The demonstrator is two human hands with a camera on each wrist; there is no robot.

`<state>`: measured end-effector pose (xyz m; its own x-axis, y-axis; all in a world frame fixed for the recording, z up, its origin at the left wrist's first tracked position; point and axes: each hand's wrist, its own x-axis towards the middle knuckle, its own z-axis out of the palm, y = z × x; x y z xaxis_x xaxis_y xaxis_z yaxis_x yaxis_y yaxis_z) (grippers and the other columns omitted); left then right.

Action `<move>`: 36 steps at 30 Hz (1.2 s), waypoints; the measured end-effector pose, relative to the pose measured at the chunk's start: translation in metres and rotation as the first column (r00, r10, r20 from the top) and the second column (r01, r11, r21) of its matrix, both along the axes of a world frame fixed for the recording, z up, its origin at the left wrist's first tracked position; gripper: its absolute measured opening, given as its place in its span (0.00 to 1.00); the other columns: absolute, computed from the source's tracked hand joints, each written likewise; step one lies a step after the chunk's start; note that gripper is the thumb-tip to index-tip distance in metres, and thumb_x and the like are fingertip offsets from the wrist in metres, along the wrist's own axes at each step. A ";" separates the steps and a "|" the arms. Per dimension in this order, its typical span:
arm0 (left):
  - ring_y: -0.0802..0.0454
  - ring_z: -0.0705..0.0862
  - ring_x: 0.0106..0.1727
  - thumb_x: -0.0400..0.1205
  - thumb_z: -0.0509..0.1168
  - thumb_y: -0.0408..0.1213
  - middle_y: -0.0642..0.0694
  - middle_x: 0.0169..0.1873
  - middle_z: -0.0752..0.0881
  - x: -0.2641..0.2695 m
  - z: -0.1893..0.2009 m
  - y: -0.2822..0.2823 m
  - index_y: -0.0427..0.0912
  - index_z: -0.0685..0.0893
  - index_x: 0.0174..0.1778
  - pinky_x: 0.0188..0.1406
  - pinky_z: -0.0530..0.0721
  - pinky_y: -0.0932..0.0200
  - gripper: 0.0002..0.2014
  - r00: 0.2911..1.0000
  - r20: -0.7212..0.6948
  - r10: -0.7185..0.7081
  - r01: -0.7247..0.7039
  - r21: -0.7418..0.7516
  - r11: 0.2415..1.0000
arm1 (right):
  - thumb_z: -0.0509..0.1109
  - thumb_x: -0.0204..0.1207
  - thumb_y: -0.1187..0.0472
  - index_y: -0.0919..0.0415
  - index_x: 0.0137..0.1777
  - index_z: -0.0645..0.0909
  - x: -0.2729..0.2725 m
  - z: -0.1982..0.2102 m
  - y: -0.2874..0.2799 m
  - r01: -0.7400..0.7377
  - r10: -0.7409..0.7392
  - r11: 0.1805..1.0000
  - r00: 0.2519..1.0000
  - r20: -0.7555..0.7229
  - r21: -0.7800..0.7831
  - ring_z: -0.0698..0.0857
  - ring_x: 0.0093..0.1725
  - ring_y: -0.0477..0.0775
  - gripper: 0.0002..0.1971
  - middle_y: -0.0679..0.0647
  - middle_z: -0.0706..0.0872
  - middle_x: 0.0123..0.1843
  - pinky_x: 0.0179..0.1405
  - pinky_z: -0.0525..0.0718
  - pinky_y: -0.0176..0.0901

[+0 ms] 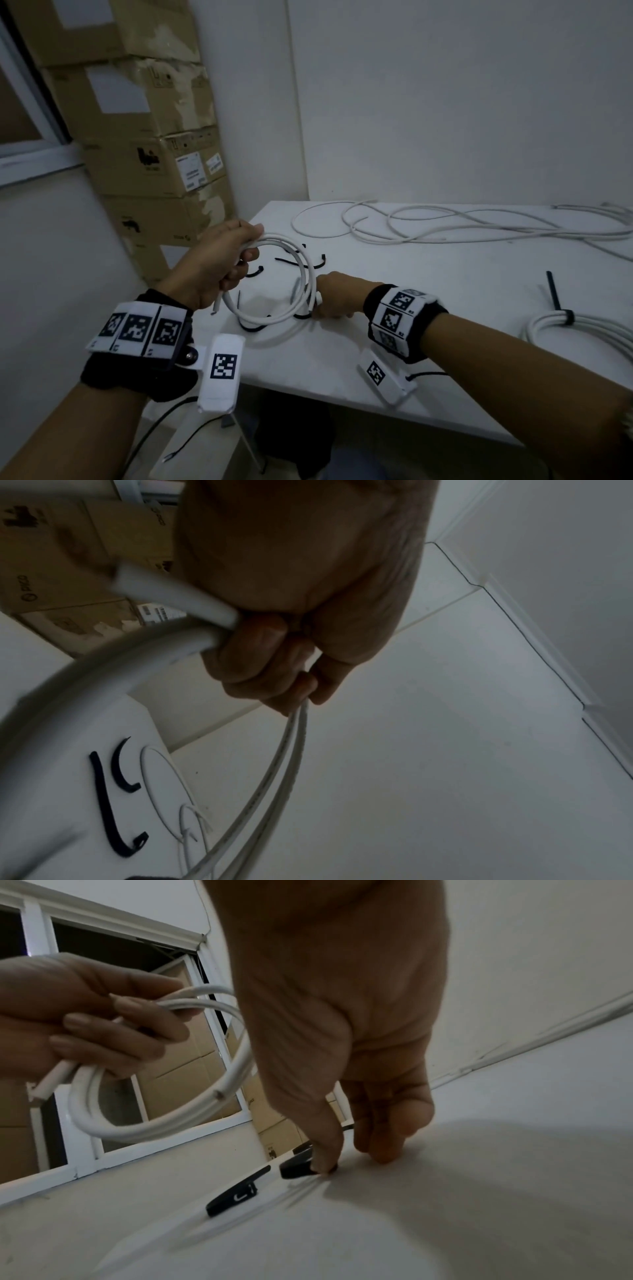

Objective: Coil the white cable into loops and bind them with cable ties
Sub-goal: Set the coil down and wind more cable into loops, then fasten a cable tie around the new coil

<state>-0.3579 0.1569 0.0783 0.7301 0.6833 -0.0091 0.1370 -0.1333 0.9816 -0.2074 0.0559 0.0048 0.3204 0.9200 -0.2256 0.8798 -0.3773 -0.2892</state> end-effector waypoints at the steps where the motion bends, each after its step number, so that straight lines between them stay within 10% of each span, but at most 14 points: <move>1: 0.59 0.59 0.14 0.87 0.59 0.41 0.52 0.20 0.70 0.004 0.000 -0.003 0.46 0.71 0.37 0.12 0.54 0.73 0.12 1.000 0.010 -0.001 0.001 -0.006 1.000 | 0.68 0.78 0.58 0.65 0.58 0.82 0.003 -0.001 -0.005 0.013 -0.013 1.000 1.000 -0.010 -0.019 0.79 0.26 0.53 0.13 0.59 0.84 0.39 0.22 0.80 0.37; 5: 0.59 0.59 0.13 0.87 0.58 0.40 0.52 0.20 0.70 0.019 0.001 -0.016 0.46 0.70 0.36 0.12 0.55 0.72 0.13 0.998 0.057 -0.028 0.029 -0.008 1.000 | 0.66 0.79 0.59 0.69 0.50 0.84 0.018 0.004 -0.030 0.048 -0.048 0.999 0.991 -0.123 -0.004 0.84 0.28 0.56 0.11 0.61 0.87 0.40 0.35 0.86 0.43; 13: 0.58 0.59 0.14 0.86 0.59 0.38 0.52 0.20 0.70 0.059 -0.007 -0.066 0.47 0.69 0.34 0.13 0.54 0.72 0.13 0.988 0.151 -0.019 0.028 -0.058 0.998 | 0.71 0.71 0.72 0.64 0.37 0.77 0.056 0.038 -0.139 0.310 -0.100 0.881 0.860 -0.500 0.358 0.81 0.30 0.51 0.06 0.57 0.84 0.33 0.23 0.78 0.40; 18: 0.57 0.58 0.16 0.85 0.60 0.38 0.52 0.20 0.70 0.095 -0.013 -0.107 0.48 0.69 0.34 0.15 0.52 0.69 0.13 0.980 0.192 -0.044 0.064 -0.101 0.993 | 0.71 0.72 0.67 0.59 0.41 0.87 0.068 0.071 -0.213 0.401 -0.262 0.729 0.912 -0.316 0.555 0.75 0.24 0.36 0.04 0.45 0.83 0.30 0.24 0.71 0.27; 23: 0.58 0.59 0.15 0.85 0.60 0.39 0.53 0.20 0.70 0.131 -0.016 -0.152 0.48 0.69 0.33 0.15 0.52 0.70 0.13 0.968 0.223 -0.112 0.148 -0.151 0.977 | 0.71 0.73 0.60 0.58 0.43 0.87 0.047 0.073 -0.247 0.230 -0.167 0.907 0.966 -0.199 0.354 0.85 0.39 0.49 0.05 0.55 0.90 0.41 0.43 0.83 0.43; 28: 0.58 0.59 0.16 0.85 0.60 0.39 0.53 0.21 0.70 0.147 -0.018 -0.189 0.48 0.70 0.36 0.15 0.52 0.67 0.11 0.961 0.211 -0.177 0.212 -0.156 0.965 | 0.69 0.75 0.60 0.63 0.40 0.84 0.044 0.054 -0.258 0.249 -0.208 0.958 0.945 -0.251 0.143 0.73 0.27 0.48 0.08 0.56 0.80 0.30 0.29 0.73 0.40; 36: 0.57 0.60 0.18 0.87 0.59 0.46 0.52 0.21 0.70 0.150 -0.026 -0.208 0.48 0.70 0.35 0.16 0.54 0.66 0.14 0.970 0.158 -0.183 0.202 -0.115 0.973 | 0.64 0.78 0.62 0.66 0.46 0.85 0.059 0.070 -0.253 0.300 -0.328 0.740 0.942 -0.067 0.602 0.79 0.35 0.45 0.09 0.48 0.82 0.35 0.33 0.72 0.27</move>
<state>-0.2077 -0.0511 0.0523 0.8477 0.5298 0.0278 -0.0241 -0.0140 0.9996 -0.1485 -0.1969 0.0750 0.6116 0.7080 0.3530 0.7583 -0.3975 -0.5166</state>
